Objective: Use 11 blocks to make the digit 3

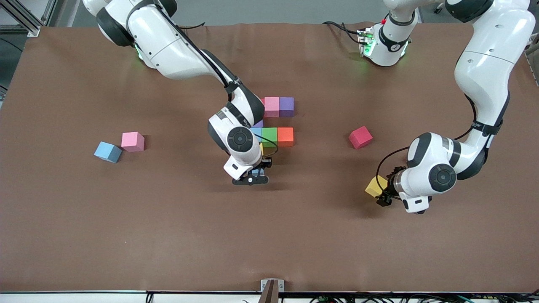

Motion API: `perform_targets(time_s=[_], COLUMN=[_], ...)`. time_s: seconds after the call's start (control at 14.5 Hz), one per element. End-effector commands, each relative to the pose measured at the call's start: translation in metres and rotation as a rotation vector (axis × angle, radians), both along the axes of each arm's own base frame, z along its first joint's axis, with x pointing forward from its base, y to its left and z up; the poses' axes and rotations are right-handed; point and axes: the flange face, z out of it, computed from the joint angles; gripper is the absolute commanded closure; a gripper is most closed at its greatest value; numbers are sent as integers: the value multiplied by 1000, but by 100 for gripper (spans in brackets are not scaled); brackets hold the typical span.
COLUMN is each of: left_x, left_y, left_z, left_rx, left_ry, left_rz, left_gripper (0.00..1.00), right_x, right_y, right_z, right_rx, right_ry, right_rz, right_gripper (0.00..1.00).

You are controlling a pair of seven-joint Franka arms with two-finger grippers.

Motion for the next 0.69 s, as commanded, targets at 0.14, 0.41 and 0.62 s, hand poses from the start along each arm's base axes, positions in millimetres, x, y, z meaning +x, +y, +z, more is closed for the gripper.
perform_targets(time_s=[0.14,0.41,0.62], left_x=[-1,7,9], left_y=[-15,-29,-49], left_z=[7,29,44], left_rx=[-48,-77,-100], left_ry=[4,-29,-50], left_rz=[4,7,-3], left_gripper=[56,69,73], right_x=[4,13,8], right_y=[3,0,-17], right_z=[10,73,172], right_rx=[10,2,-8], right_ry=[16,10,-9], right_rz=[-9,-9,-10], right_gripper=[0,0,0])
